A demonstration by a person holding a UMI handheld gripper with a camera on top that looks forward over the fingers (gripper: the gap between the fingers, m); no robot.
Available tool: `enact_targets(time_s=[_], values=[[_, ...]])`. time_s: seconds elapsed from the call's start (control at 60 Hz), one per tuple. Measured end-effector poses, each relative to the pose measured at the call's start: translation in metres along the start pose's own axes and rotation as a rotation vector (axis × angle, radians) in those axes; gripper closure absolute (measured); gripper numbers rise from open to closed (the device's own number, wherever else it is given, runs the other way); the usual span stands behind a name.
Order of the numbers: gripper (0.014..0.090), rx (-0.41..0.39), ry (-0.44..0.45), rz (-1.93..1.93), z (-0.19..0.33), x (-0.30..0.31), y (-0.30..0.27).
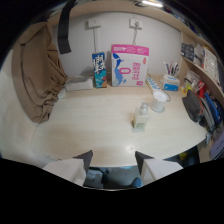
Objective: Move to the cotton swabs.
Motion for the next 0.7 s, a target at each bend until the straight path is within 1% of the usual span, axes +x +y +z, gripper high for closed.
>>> enact_targets(time_s=[0.117, 0.25, 0.4, 0.5, 0.7], values=[[0.0182, -0.004, 0.001, 0.007, 0.002, 0.008, 0.002], [0.0181, -0.008, 0.007, 0.013, 0.007, 0.030, 0.005], [0.0177, -0.001, 0.037, 0.023, 0.016, 0.076, 0.007], [0.0176, -0.001, 0.073, 0.031, 0.025, 0.114, 0.009], [0.0176, -0.004, 0.109, 0.032, 0.053, 0.184, 0.007]])
